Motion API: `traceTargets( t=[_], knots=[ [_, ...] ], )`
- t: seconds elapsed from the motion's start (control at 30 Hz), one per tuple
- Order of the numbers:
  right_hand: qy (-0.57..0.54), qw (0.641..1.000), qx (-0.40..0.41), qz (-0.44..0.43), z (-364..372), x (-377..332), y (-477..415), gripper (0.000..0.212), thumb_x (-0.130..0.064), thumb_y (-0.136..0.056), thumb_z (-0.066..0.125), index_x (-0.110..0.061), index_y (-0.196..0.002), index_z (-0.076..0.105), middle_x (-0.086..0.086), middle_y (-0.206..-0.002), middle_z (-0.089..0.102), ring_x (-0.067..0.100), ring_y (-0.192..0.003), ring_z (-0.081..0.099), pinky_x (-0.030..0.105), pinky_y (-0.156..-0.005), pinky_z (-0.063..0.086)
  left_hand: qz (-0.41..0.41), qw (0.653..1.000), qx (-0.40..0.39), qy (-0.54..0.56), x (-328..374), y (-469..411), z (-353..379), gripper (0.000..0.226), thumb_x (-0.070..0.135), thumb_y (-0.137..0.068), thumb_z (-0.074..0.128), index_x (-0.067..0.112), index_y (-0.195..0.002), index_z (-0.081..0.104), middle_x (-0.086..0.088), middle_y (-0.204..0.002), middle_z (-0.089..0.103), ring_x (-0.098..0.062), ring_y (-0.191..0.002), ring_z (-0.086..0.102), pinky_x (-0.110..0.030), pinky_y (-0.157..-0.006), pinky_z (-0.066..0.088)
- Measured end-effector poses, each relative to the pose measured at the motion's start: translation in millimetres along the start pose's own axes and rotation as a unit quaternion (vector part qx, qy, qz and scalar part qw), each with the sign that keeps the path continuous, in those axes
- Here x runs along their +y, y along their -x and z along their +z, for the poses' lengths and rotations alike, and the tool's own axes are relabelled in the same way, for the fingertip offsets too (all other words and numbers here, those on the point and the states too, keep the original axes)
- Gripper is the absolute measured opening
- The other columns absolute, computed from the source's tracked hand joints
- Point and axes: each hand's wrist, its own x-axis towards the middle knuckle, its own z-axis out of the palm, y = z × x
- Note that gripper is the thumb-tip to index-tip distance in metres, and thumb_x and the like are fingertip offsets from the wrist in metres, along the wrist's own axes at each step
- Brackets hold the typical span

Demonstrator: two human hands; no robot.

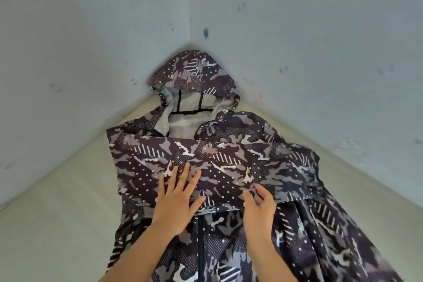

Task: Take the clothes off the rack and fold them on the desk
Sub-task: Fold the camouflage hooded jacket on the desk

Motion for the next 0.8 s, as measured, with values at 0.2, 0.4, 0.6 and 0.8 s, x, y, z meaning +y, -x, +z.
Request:
traceTargets(
  t=[0.2,0.4,0.6,0.8],
  knots=[
    [-0.162,0.969,0.1,0.156,-62.0,14.1,-48.2,0.045,-0.026,-0.079,0.078,-0.006,-0.115,0.059,0.01,-0.114,0.067,0.023,-0.099,0.065,0.036,-0.085,0.054,-0.023,1.0,0.0,-0.021,19.6,-7.6,10.4,0.071,0.077,-0.082,-0.011,0.046,-0.145,-0.023,0.006,-0.155,-0.031,-0.03,-0.145,-0.02,-0.064,-0.111,-0.013],
    [-0.288,0.941,0.038,0.174,-68.6,-33.0,-69.7,0.037,-0.012,-0.078,0.078,-0.005,-0.109,0.059,0.006,-0.097,0.07,0.017,-0.084,0.069,0.031,-0.074,0.057,0.001,1.0,-0.003,0.016,17.2,1.8,8.7,0.073,0.079,-0.077,-0.018,0.049,-0.144,-0.021,0.01,-0.153,-0.034,-0.022,-0.142,-0.031,-0.05,-0.116,-0.016],
    [0.13,0.954,0.125,-0.24,-21.3,-78.4,-57.4,0.024,-0.013,-0.099,0.047,-0.001,-0.118,0.056,0.013,-0.124,0.055,0.024,-0.112,0.054,0.042,-0.105,0.043,-0.025,0.961,0.005,0.276,15.7,14.3,-12.8,0.069,0.075,-0.088,0.015,0.044,-0.149,0.018,0.02,-0.158,0.001,-0.002,-0.146,-0.007,-0.029,-0.118,-0.008],
    [0.607,0.592,-0.255,-0.465,29.4,-7.7,-20.2,0.063,-0.05,-0.099,0.034,-0.041,-0.152,0.002,0.004,-0.162,-0.004,0.027,-0.147,-0.013,0.051,-0.119,-0.005,-0.278,0.528,0.089,0.797,-15.3,13.9,-53.2,0.07,0.063,-0.091,0.037,0.014,-0.141,0.04,-0.004,-0.131,0.056,-0.017,-0.114,0.055,-0.041,-0.107,0.037]
  ],
)
